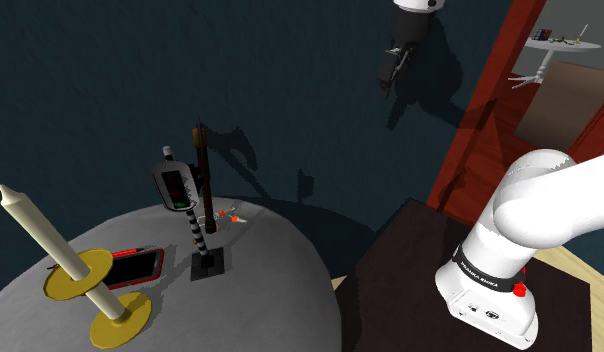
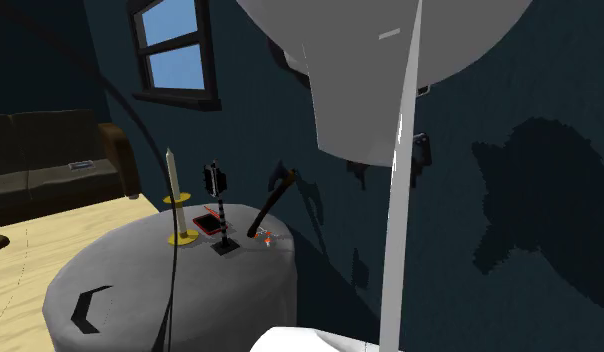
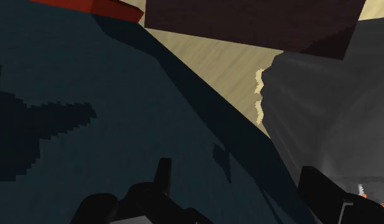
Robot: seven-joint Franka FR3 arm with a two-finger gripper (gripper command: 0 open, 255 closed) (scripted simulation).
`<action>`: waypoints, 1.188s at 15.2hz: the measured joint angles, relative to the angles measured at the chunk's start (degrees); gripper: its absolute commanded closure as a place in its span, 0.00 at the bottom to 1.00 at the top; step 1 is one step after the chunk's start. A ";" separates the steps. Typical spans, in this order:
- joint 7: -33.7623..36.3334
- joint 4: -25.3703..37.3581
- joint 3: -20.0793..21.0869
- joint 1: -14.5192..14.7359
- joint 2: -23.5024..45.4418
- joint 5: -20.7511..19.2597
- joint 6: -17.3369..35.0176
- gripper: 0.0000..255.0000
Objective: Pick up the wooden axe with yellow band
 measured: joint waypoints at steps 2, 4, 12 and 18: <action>0.86 -0.75 0.48 0.07 -0.23 0.36 0.83 0.00; 4.10 -2.40 2.49 0.42 -0.60 1.77 3.24 0.00; 19.78 -10.11 12.78 1.40 1.01 7.22 18.57 0.00; 33.05 -11.00 22.67 -0.12 7.53 8.77 31.03 0.00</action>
